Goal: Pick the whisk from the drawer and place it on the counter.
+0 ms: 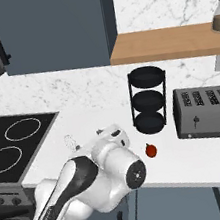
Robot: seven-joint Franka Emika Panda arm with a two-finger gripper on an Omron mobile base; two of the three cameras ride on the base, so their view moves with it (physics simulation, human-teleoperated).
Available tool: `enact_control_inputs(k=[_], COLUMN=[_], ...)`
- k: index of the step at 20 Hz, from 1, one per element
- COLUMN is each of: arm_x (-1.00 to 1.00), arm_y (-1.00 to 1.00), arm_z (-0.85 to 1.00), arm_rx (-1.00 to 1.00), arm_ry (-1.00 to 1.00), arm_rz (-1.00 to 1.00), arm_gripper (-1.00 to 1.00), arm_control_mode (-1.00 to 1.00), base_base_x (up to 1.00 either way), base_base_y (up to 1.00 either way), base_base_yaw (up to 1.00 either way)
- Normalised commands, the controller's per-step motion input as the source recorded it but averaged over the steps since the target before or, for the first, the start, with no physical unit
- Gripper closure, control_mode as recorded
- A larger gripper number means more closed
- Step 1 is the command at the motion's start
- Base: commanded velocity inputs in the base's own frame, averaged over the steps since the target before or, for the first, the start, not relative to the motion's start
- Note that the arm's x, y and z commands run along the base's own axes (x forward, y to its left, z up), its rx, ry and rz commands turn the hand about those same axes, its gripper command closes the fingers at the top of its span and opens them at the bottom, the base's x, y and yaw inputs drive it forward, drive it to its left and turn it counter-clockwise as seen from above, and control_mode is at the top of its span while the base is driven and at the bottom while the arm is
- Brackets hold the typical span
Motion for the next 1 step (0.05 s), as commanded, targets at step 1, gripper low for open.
enact_control_inputs(k=[1], arm_x=[1.0], arm_y=[0.96], arm_z=[-0.11], arm_rx=[0.0], arm_ry=[-0.33], arm_rz=[-0.05], arm_gripper=[-1.0], arm_control_mode=[-1.0], base_base_x=[0.0], base_base_y=[0.0], base_base_yaw=[0.0])
